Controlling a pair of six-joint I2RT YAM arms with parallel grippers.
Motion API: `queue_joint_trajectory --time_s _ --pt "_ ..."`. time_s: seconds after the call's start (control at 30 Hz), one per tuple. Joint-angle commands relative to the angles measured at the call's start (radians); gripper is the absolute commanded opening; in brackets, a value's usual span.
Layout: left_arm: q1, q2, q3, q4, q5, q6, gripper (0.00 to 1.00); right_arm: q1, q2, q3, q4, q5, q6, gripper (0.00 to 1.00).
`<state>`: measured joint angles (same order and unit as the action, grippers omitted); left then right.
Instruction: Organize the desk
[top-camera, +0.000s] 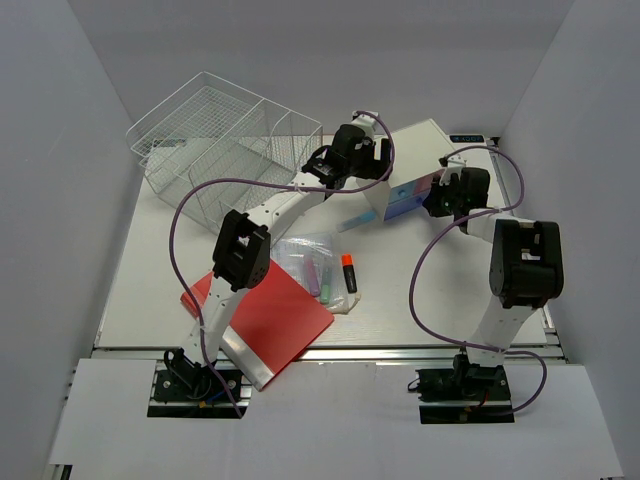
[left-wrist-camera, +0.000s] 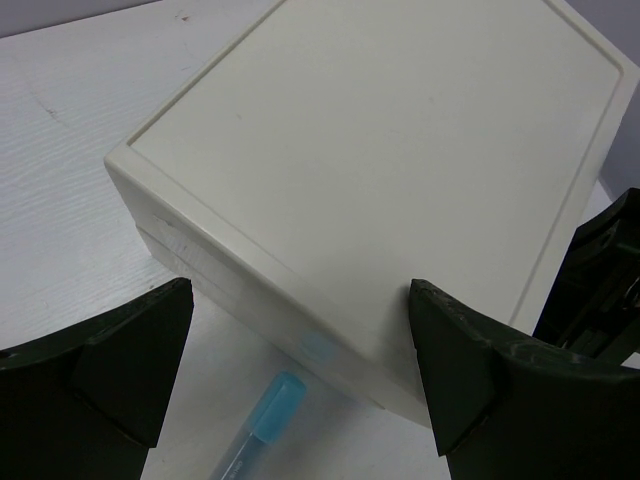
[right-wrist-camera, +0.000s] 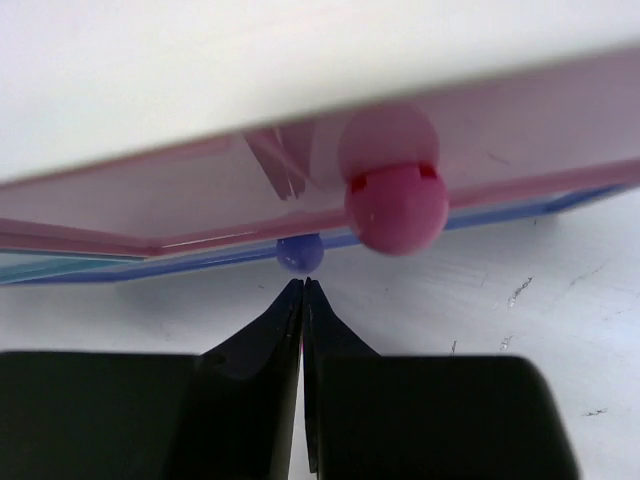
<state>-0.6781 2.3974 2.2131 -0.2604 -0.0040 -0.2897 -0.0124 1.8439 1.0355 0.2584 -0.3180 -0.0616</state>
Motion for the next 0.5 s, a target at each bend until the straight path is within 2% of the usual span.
queue_joint_trajectory --time_s 0.0,0.13,0.23,0.33,0.37,0.43,0.47 --pt "-0.001 0.008 -0.029 -0.171 -0.025 0.037 0.97 0.009 -0.028 0.003 0.028 0.031 0.002 0.05" --pt "-0.001 0.008 -0.027 -0.169 -0.065 0.004 0.97 0.009 -0.054 -0.021 0.004 0.060 -0.012 0.02" --pt "-0.001 0.008 -0.027 -0.171 -0.071 0.001 0.97 0.009 -0.086 -0.054 -0.008 0.044 -0.041 0.04" --pt "-0.001 0.009 -0.029 -0.174 -0.068 0.004 0.97 0.009 -0.080 -0.049 0.013 0.013 -0.053 0.20" --pt "-0.001 0.011 -0.029 -0.172 -0.068 0.006 0.97 0.009 -0.055 -0.032 0.004 0.008 -0.053 0.36" --pt "-0.001 0.014 -0.029 -0.166 -0.051 0.004 0.97 0.009 -0.035 0.012 -0.014 -0.010 -0.049 0.40" --pt "-0.001 0.016 -0.029 -0.166 -0.045 0.004 0.97 0.009 -0.023 0.020 -0.008 -0.013 -0.043 0.44"
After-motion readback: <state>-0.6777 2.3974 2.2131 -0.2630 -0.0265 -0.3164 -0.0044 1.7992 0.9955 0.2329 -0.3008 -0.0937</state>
